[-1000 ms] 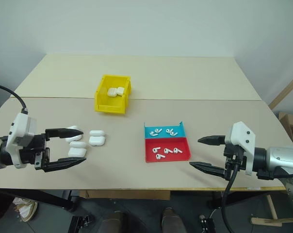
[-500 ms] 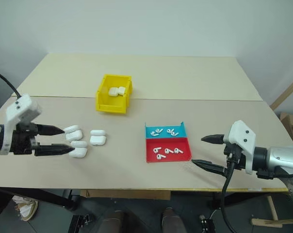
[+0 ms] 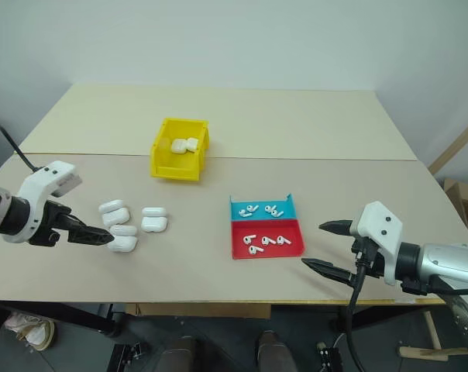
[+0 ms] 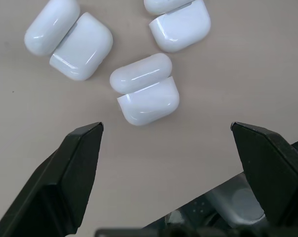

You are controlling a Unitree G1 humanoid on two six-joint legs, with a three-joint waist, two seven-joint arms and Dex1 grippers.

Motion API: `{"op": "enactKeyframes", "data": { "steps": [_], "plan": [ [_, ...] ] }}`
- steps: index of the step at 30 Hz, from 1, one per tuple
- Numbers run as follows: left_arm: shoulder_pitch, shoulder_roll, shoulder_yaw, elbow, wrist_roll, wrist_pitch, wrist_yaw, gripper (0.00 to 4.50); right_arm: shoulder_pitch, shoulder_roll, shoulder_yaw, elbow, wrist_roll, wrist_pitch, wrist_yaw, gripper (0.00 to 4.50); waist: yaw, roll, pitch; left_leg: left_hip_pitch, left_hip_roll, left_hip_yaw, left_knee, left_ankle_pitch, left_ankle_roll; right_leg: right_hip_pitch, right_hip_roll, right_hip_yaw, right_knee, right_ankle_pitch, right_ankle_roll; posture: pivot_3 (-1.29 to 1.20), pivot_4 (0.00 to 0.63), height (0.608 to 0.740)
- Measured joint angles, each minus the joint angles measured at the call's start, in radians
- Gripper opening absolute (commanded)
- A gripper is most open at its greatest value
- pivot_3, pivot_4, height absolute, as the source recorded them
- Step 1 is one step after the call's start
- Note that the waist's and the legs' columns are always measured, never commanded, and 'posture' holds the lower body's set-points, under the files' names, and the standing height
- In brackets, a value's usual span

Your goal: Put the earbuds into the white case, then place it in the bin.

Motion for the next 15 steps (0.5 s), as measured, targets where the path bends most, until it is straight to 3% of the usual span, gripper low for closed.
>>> {"op": "enactKeyframes", "data": {
  "steps": [3, 8, 11, 15],
  "plan": [
    [-0.074, -0.005, -0.104, 0.091, -0.181, 0.000, 0.162, 4.50, -0.008, -0.001, 0.001, 0.001, 0.001, 0.000, 0.003, 4.47, 0.003, 0.000, 0.000, 0.001, 0.000, 0.000, 0.000, 0.000, 0.000, 0.001, 0.000, 0.000, 0.001, 0.000, 0.000, 0.00, 0.150, 0.740],
    [-0.105, -0.021, -0.286, 0.229, -0.503, -0.084, 0.569, 4.50, -0.041, -0.023, 0.004, 0.013, 0.001, 0.008, 0.020, 4.47, 0.002, 0.000, 0.000, 0.000, -0.001, -0.001, 0.000, 0.000, 0.000, 0.000, -0.001, 0.000, 0.001, 0.003, -0.004, 0.00, 0.150, 0.740],
    [-0.105, -0.043, -0.320, 0.250, -0.570, -0.135, 0.708, 4.50, -0.059, -0.029, 0.004, 0.023, 0.002, 0.012, 0.032, 4.47, 0.005, 0.000, 0.000, 0.000, -0.002, -0.001, 0.000, 0.000, 0.000, 0.000, -0.002, 0.000, 0.001, 0.003, -0.005, 0.00, 0.150, 0.740],
    [-0.105, -0.096, -0.320, 0.278, -0.579, -0.157, 0.764, 4.50, -0.060, -0.039, 0.003, 0.027, 0.003, 0.018, 0.047, 4.47, 0.012, 0.000, 0.000, 0.000, -0.005, -0.001, 0.001, 0.000, 0.000, 0.001, -0.004, 0.000, 0.001, 0.003, -0.004, 0.00, 0.150, 0.740]
  ]
}}
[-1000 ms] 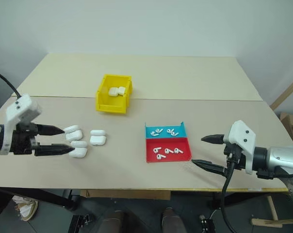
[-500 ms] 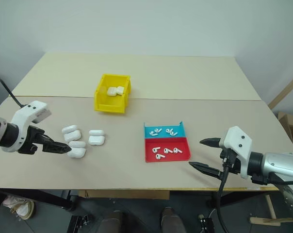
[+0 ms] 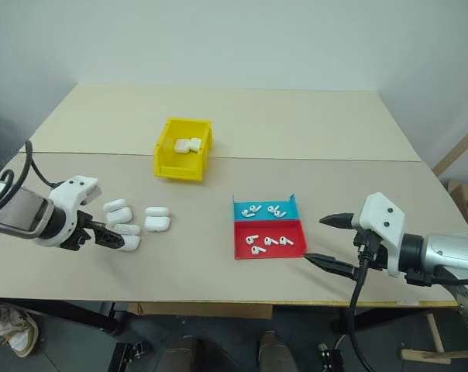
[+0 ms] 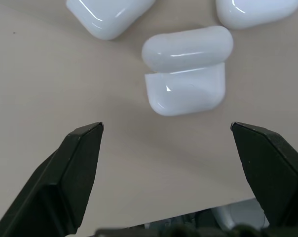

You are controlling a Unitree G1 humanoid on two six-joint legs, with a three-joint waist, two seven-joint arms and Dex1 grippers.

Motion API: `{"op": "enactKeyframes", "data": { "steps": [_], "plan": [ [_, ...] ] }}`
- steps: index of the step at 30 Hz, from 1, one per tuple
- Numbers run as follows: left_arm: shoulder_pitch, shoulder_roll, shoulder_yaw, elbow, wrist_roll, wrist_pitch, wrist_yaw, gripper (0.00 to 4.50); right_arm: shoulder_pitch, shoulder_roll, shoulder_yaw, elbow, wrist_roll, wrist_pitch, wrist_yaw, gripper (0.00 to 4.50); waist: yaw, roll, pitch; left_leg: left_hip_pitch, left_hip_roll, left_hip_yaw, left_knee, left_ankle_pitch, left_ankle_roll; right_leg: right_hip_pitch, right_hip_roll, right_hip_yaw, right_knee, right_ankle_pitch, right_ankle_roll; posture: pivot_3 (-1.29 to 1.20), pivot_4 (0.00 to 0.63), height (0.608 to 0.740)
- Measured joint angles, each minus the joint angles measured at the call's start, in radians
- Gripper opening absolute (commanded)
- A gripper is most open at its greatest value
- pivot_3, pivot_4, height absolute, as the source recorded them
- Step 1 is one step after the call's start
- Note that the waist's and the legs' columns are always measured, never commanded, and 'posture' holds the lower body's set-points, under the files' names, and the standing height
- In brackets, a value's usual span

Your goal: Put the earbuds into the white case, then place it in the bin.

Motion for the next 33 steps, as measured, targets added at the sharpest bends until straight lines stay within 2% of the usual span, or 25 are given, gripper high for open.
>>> {"op": "enactKeyframes", "data": {
  "steps": [3, 8, 15, 23, 33],
  "plan": [
    [0.000, -0.049, 0.000, 0.009, -0.003, -0.009, 0.017, 4.50, -0.005, -0.010, -0.001, 0.000, 0.001, 0.002, 0.011, 4.47, 0.009, 0.000, 0.000, 0.000, 0.000, 0.000, 0.000, 0.000, 0.000, 0.000, 0.000, 0.000, 0.000, 0.000, 0.000, 0.00, 0.150, 0.740],
    [0.000, -0.078, 0.000, 0.044, -0.003, -0.008, 0.035, 4.50, -0.011, -0.020, -0.008, 0.000, 0.021, 0.020, 0.017, 4.47, 0.012, 0.000, 0.000, 0.000, 0.000, 0.000, 0.000, 0.000, 0.000, 0.000, 0.000, 0.000, 0.000, 0.000, 0.000, 0.00, 0.150, 0.740],
    [-0.028, -0.189, 0.000, 0.146, -0.003, 0.003, 0.140, 4.50, 0.017, 0.000, -0.015, -0.039, 0.036, 0.023, -0.016, 4.47, 0.018, 0.000, 0.000, -0.001, -0.001, -0.001, 0.000, 0.000, 0.000, 0.000, -0.001, 0.000, -0.001, 0.000, 0.000, 0.00, 0.150, 0.740],
    [-0.083, -0.263, 0.000, 0.266, -0.003, 0.043, 0.202, 4.50, 0.058, 0.010, -0.046, -0.083, 0.039, 0.028, -0.047, 4.47, 0.017, 0.000, 0.000, 0.000, -0.002, -0.001, 0.000, 0.000, -0.001, 0.000, -0.001, 0.000, -0.001, 0.000, 0.001, 0.00, 0.150, 0.740],
    [-0.093, -0.275, -0.007, 0.299, -0.007, 0.077, 0.238, 4.50, 0.064, 0.019, -0.046, -0.098, 0.042, 0.028, -0.064, 4.47, 0.015, 0.000, 0.000, 0.000, -0.002, -0.001, 0.000, 0.000, -0.001, 0.000, -0.001, 0.000, -0.001, 0.000, 0.001, 0.00, 0.150, 0.740]
  ]
}}
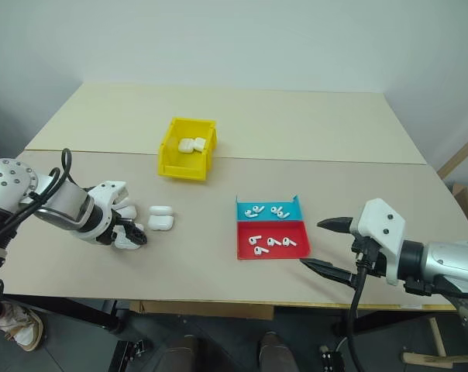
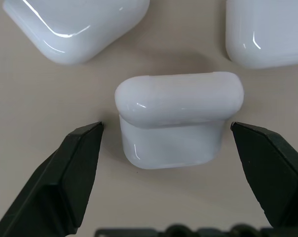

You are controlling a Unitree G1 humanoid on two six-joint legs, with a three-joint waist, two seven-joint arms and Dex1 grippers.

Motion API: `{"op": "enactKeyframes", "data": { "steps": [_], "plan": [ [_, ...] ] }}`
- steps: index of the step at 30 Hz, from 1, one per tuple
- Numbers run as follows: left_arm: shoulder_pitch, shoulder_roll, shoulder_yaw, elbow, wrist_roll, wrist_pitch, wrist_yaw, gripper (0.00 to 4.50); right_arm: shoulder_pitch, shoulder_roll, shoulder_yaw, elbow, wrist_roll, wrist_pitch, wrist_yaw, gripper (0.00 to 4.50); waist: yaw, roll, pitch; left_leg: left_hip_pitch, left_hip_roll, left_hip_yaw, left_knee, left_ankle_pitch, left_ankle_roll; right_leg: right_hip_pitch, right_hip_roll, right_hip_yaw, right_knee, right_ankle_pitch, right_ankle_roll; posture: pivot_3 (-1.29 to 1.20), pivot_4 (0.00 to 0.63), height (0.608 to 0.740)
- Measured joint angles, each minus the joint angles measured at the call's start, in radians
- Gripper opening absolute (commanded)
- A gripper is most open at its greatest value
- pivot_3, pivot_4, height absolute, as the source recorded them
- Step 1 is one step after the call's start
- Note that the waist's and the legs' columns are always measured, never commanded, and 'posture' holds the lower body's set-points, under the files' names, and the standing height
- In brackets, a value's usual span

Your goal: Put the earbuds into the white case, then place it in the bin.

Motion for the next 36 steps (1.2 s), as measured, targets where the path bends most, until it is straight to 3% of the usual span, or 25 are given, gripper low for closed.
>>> {"op": "enactKeyframes", "data": {
  "steps": [1, 4, 8, 16, 18, 22, 24, 27, 29, 32, 34, 36],
  "plan": [
    [0.000, -0.001, 0.000, 0.000, 0.000, 0.000, 0.001, 4.50, 0.000, 0.000, 0.000, -0.001, 0.000, 0.000, 0.000, 4.47, 0.000, 0.000, 0.000, 0.000, 0.000, 0.000, 0.000, 0.000, 0.000, 0.000, 0.000, 0.000, 0.000, 0.000, 0.000, 0.00, 0.150, 0.740],
    [0.000, -0.005, 0.000, 0.000, 0.000, -0.005, 0.023, 3.91, 0.002, 0.002, -0.001, -0.001, 0.004, 0.000, -0.001, 4.50, 0.000, 0.000, 0.000, 0.000, 0.000, 0.000, 0.000, 0.000, 0.000, 0.000, 0.000, 0.000, 0.000, 0.000, 0.000, 0.00, 0.150, 0.740],
    [0.000, -0.007, 0.000, 0.000, -0.001, -0.007, 0.043, 2.77, 0.005, 0.003, -0.001, -0.001, 0.008, 0.000, -0.003, 4.50, 0.001, 0.000, 0.000, 0.000, 0.000, 0.000, 0.000, 0.000, 0.000, 0.000, 0.000, 0.000, 0.000, 0.000, 0.000, 0.00, 0.150, 0.740],
    [0.011, 0.022, 0.003, -0.043, 0.001, -0.004, 0.017, 2.77, 0.007, 0.010, -0.001, -0.001, 0.010, -0.001, -0.006, 4.50, -0.001, 0.000, 0.000, -0.001, 0.000, 0.000, 0.000, 0.000, 0.000, -0.001, 0.000, 0.000, 0.000, 0.000, 0.000, 0.00, 0.150, 0.740],
    [0.014, 0.093, 0.005, -0.092, 0.001, 0.015, -0.044, 2.77, 0.007, 0.013, 0.000, 0.000, 0.010, -0.001, -0.005, 4.50, -0.005, 0.000, 0.000, -0.002, 0.000, 0.000, 0.000, 0.000, 0.000, -0.002, 0.000, 0.000, 0.000, 0.000, 0.000, 0.00, 0.150, 0.740],
    [0.018, 0.398, 0.025, -0.219, 0.003, 0.072, -0.274, 2.77, 0.009, 0.018, -0.005, 0.011, 0.015, -0.003, 0.004, 4.50, -0.020, -0.001, 0.001, -0.004, 0.000, 0.000, -0.001, 0.000, -0.001, -0.004, 0.000, 0.000, -0.001, 0.000, 0.000, 0.00, 0.150, 0.740],
    [0.019, 0.496, 0.072, -0.280, 0.005, 0.076, -0.385, 2.77, 0.004, 0.021, -0.004, 0.030, 0.015, -0.005, 0.010, 4.50, -0.016, -0.001, 0.001, -0.001, 0.000, 0.001, -0.001, 0.000, -0.001, -0.001, -0.001, 0.000, -0.001, -0.001, 0.001, 0.00, 0.150, 0.740],
    [0.045, 0.537, 0.168, -0.378, 0.005, 0.061, -0.534, 2.77, -0.023, 0.027, 0.019, 0.053, 0.009, -0.014, 0.011, 4.50, 0.005, -0.001, 0.001, 0.001, 0.000, 0.001, -0.001, 0.001, -0.003, 0.001, -0.001, 0.000, -0.002, -0.005, 0.008, 0.00, 0.150, 0.740],
    [0.100, 0.520, 0.252, -0.460, 0.020, 0.003, -0.586, 2.77, -0.044, 0.035, 0.042, 0.063, 0.002, -0.022, 0.011, 4.50, 0.009, -0.001, 0.001, 0.001, 0.000, 0.001, -0.001, 0.002, -0.005, 0.001, -0.001, -0.001, -0.002, -0.005, 0.008, 0.00, 0.150, 0.740],
    [0.263, 0.388, 0.485, -0.641, 0.183, -0.169, -0.698, 2.77, -0.073, 0.048, 0.067, 0.081, -0.003, -0.028, 0.016, 4.50, 0.011, 0.000, 0.000, -0.001, 0.001, 0.001, -0.001, 0.002, -0.006, 0.000, -0.001, 0.000, -0.003, 0.000, 0.000, 0.00, 0.150, 0.740],
    [0.412, 0.252, 0.624, -0.775, 0.379, -0.350, -0.833, 2.77, -0.088, 0.053, 0.073, 0.085, -0.002, -0.032, 0.020, 4.50, 0.008, 0.002, -0.001, -0.001, 0.000, 0.002, -0.003, 0.002, -0.006, 0.000, -0.001, 0.000, -0.004, 0.000, -0.001, 0.00, 0.150, 0.740],
    [0.502, 0.143, 0.654, -0.834, 0.560, -0.514, -0.981, 2.77, -0.102, 0.056, 0.076, 0.102, 0.003, -0.032, 0.025, 4.50, 0.003, 0.002, -0.001, -0.002, 0.001, 0.002, -0.003, 0.002, -0.006, -0.001, 0.000, 0.000, -0.004, 0.000, -0.001, 0.00, 0.150, 0.740]
  ]
}}
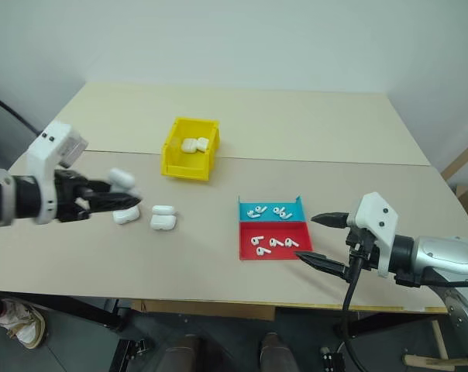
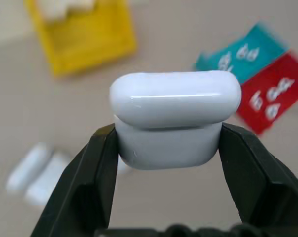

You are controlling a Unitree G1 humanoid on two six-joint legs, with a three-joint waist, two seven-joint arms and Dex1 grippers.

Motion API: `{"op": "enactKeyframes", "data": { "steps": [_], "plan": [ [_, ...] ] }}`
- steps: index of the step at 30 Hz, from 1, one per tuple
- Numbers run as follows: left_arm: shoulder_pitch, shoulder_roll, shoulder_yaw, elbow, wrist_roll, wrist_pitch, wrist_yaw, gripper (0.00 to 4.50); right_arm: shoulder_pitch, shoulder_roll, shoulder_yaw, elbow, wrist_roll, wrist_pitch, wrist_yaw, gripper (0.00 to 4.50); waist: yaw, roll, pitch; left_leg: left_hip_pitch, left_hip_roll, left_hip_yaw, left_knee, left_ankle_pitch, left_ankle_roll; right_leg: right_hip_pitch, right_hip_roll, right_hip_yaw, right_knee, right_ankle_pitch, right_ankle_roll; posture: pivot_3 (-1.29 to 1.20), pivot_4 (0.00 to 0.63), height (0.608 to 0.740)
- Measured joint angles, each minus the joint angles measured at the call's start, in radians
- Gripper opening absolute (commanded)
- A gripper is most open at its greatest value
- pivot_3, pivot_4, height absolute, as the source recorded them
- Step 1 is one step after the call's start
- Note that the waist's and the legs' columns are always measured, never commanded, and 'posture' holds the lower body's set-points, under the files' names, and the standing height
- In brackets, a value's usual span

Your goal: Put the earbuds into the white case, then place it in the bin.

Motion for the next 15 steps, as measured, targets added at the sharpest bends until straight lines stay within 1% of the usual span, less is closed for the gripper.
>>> {"op": "enactKeyframes", "data": {
  "steps": [1, 2, 4, 6, 8, 11, 15],
  "plan": [
    [0.015, -0.045, -0.004, 0.001, 0.075, -0.066, -0.075, 2.77, -0.016, 0.002, 0.001, 0.008, 0.003, 0.000, 0.005, 4.50, -0.001, 0.000, 0.000, -0.001, 0.000, 0.000, 0.000, 0.000, 0.000, 0.000, 0.000, 0.000, 0.000, 0.000, 0.000, 0.00, 0.150, 0.740],
    [0.016, -0.068, -0.007, 0.004, 0.113, -0.101, -0.122, 2.77, -0.026, 0.001, 0.002, 0.010, 0.005, -0.001, 0.009, 4.50, -0.001, 0.000, 0.000, -0.001, 0.000, 0.000, 0.000, 0.000, 0.000, 0.000, 0.000, 0.000, 0.000, 0.000, 0.000, 0.00, 0.150, 0.740],
    [-0.029, -0.175, -0.030, 0.058, 0.189, -0.191, -0.271, 2.77, -0.071, 0.005, 0.019, 0.023, 0.011, -0.004, 0.018, 4.50, -0.001, 0.000, 0.000, 0.000, -0.001, 0.000, 0.002, 0.000, 0.000, 0.002, 0.000, 0.000, 0.000, 0.001, 0.001, 0.00, 0.150, 0.740],
    [-0.068, -0.238, -0.074, 0.111, 0.259, -0.262, -0.428, 2.77, -0.118, 0.006, 0.047, 0.033, 0.014, -0.005, 0.022, 4.50, 0.000, -0.001, 0.000, 0.000, -0.001, -0.001, 0.002, 0.000, 0.001, 0.003, 0.000, 0.000, -0.001, 0.002, 0.002, 0.00, 0.150, 0.740],
    [-0.072, -0.273, -0.113, 0.149, 0.322, -0.328, -0.587, 2.77, -0.139, 0.007, 0.060, 0.046, 0.014, -0.005, 0.029, 4.50, -0.001, -0.001, 0.000, 0.000, -0.001, -0.001, 0.002, 0.000, 0.001, 0.003, 0.000, 0.000, -0.001, 0.002, 0.002, 0.00, 0.150, 0.740],
    [-0.066, -0.301, -0.167, 0.205, 0.432, -0.445, -0.844, 2.77, -0.153, 0.007, 0.084, 0.063, 0.011, -0.006, 0.040, 4.50, -0.002, 0.000, 0.000, -0.002, 0.000, -0.001, 0.002, -0.001, 0.002, 0.000, 0.000, 0.000, -0.001, 0.002, 0.002, 0.00, 0.150, 0.740],
    [-0.055, -0.360, -0.184, 0.263, 0.499, -0.542, -1.072, 2.77, -0.166, 0.007, 0.091, 0.068, 0.011, -0.010, 0.058, 4.50, -0.004, 0.000, 0.000, -0.002, 0.000, -0.001, 0.003, -0.001, 0.003, 0.000, 0.000, 0.000, -0.001, 0.002, 0.002, 0.00, 0.150, 0.740]
  ]
}}
